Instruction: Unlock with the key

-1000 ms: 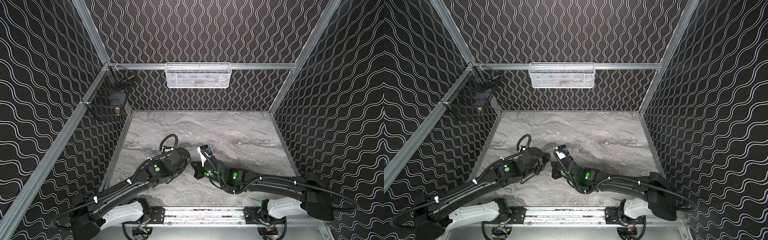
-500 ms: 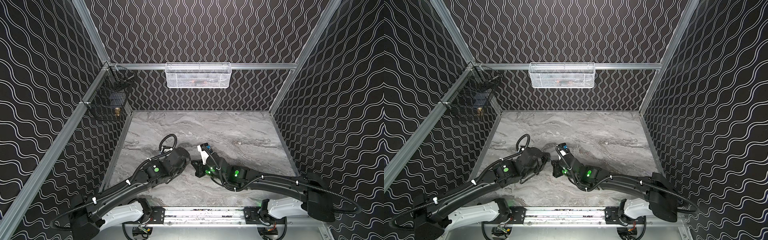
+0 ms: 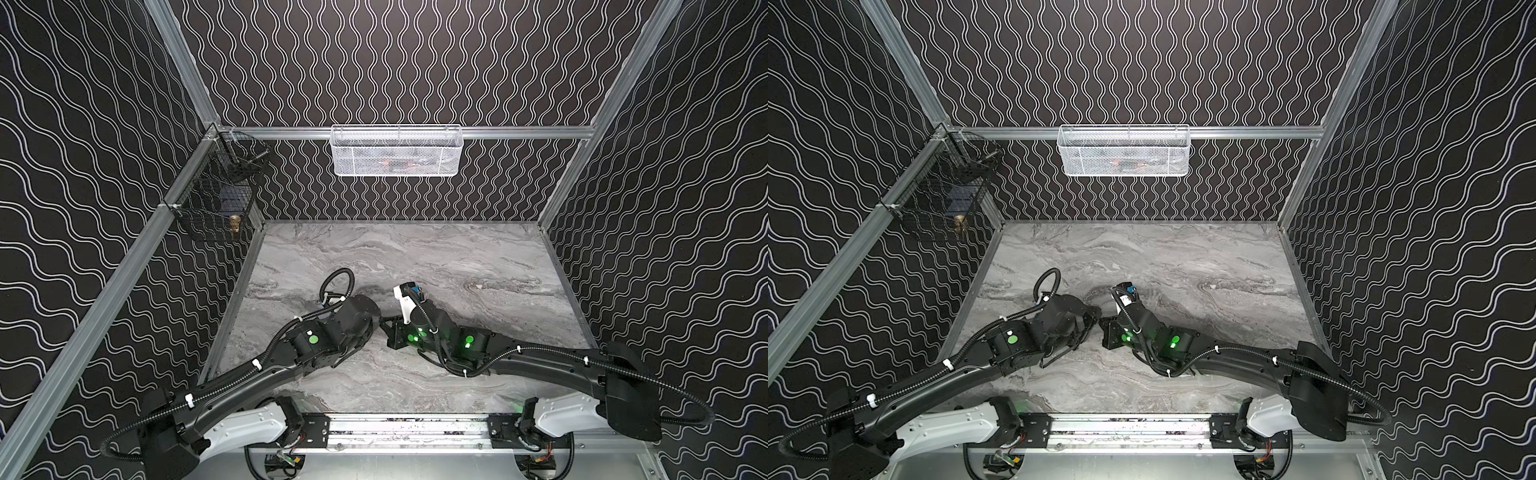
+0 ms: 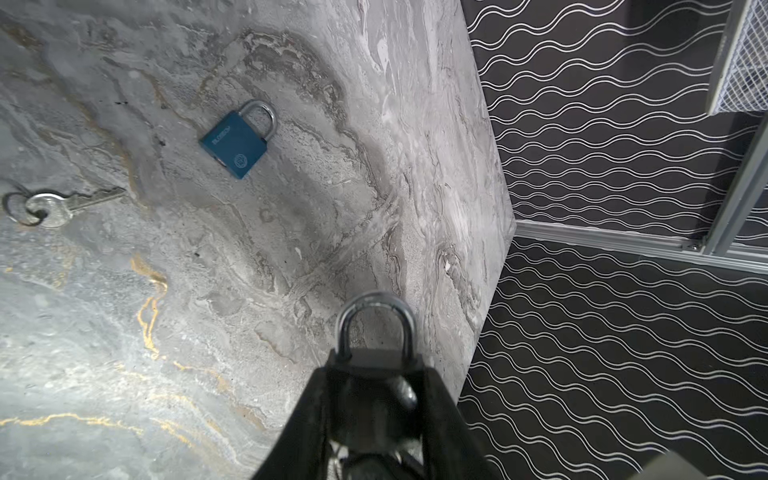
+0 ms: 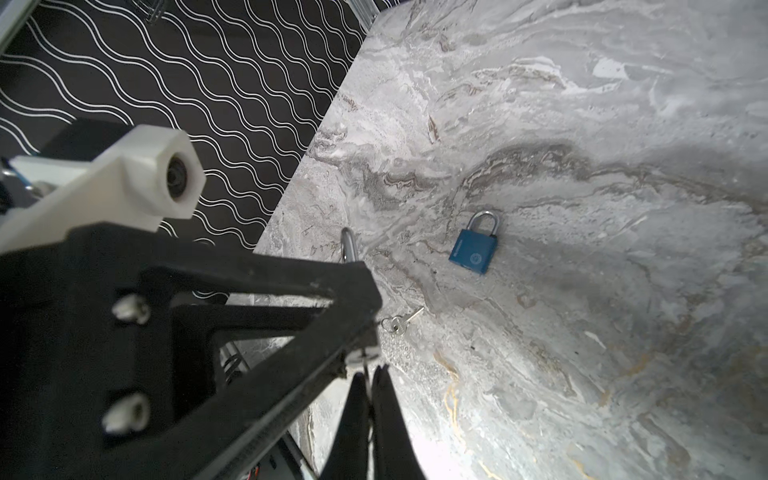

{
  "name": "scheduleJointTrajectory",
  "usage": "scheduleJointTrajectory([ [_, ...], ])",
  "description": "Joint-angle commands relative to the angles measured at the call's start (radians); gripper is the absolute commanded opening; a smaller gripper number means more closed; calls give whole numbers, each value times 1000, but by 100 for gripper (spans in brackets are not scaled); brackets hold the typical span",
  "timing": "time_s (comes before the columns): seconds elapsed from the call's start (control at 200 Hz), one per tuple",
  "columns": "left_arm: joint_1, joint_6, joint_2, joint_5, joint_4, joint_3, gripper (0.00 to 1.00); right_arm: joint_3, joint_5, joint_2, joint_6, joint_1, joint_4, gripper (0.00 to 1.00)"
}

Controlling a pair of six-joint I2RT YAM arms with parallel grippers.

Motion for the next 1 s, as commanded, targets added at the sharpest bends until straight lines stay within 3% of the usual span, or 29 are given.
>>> scheduleJointTrajectory([
  [0.0, -1, 9, -5, 70, 42, -13, 0, 35, 11, 18, -54, 0, 85, 0],
  [0.43, -1, 40, -15, 11, 18, -8, 0, 7, -33, 17, -77, -5, 73, 0],
  [0.641, -1, 51, -32, -76, -23, -2, 0, -49, -50, -17, -89, -4, 71, 24],
  [0.996, -1, 58, -54, -110, -35, -5, 0, -78, -98, -73, -19, -13, 151, 25],
])
